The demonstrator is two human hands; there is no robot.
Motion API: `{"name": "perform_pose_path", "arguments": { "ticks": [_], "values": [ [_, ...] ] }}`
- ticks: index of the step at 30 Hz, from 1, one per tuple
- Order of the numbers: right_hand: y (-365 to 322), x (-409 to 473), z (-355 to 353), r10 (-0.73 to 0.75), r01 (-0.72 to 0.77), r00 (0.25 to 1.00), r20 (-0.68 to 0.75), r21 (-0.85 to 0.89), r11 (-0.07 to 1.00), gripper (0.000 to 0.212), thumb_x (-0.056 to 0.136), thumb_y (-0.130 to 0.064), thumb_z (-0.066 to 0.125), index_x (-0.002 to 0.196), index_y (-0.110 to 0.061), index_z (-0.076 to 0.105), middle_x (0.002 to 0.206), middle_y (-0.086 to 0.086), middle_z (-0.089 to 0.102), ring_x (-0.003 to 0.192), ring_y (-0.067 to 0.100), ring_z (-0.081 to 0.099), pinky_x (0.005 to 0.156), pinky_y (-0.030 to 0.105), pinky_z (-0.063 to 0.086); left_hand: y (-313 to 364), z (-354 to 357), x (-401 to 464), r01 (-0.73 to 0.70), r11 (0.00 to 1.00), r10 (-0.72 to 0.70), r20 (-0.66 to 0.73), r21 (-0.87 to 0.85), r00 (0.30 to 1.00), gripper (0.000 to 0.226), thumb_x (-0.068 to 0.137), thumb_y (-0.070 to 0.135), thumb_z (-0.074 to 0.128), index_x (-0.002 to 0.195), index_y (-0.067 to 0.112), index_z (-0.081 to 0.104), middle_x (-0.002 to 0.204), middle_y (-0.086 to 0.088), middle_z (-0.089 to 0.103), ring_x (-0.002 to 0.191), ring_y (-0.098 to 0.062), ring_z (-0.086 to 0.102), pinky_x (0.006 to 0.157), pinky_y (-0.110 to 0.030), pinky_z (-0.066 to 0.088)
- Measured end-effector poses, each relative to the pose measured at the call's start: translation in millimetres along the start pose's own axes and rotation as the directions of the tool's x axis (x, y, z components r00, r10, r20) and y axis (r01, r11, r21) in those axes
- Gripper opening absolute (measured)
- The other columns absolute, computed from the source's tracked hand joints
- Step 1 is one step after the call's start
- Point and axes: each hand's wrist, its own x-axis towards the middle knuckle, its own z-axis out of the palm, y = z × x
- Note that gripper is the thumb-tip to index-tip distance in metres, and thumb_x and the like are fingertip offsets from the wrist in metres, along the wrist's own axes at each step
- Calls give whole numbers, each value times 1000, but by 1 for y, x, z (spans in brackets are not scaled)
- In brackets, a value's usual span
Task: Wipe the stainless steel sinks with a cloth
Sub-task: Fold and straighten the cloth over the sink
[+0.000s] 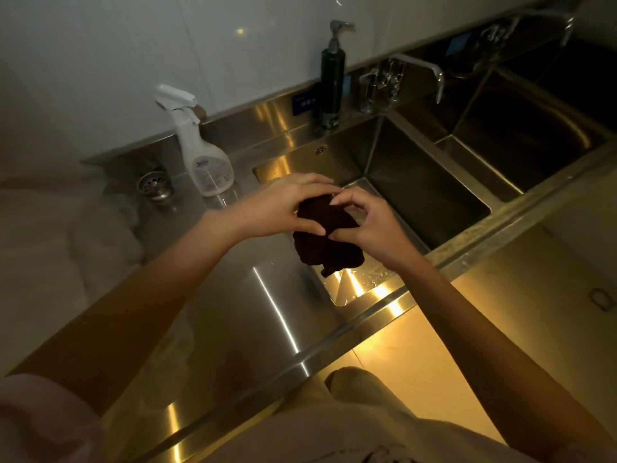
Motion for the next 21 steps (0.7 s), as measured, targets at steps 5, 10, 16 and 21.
{"name": "perform_pose_path", "arguments": {
  "ticks": [5,10,16,21],
  "values": [
    [9,-11,-21,-22,21,1000,-10,-56,998,40,67,1,79,102,-14,65,108,0,59,105,12,58,91,24,51,10,6,24,2,1000,-3,75,13,997,66,74,47,74,133,29,50,120,7,54,111,-12,52,93,-41,49],
    [19,-19,-36,-45,47,999,24,-111,993,40,71,-3,78,104,-21,65,107,-8,58,106,9,57,93,27,51,15,19,40,5,998,-12,94,70,995,54,72,46,76,117,23,59,108,4,53,101,-15,52,86,-42,48],
    [33,-21,-50,-53,52,998,-43,-21,998,56,69,-6,79,109,-38,55,106,-25,58,106,-6,56,88,12,49,17,36,48,-8,991,6,-13,-137,1000,26,77,25,73,99,17,61,99,3,52,88,-13,54,77,-43,50],
    [54,-23,-70,73,-83,994,82,120,989,66,69,-27,84,118,-53,48,120,-35,51,120,-11,47,104,20,38,15,47,49,11,965,-55,-160,-263,986,26,78,22,74,101,22,64,98,4,57,90,-9,57,78,-31,51]
  ]
}}
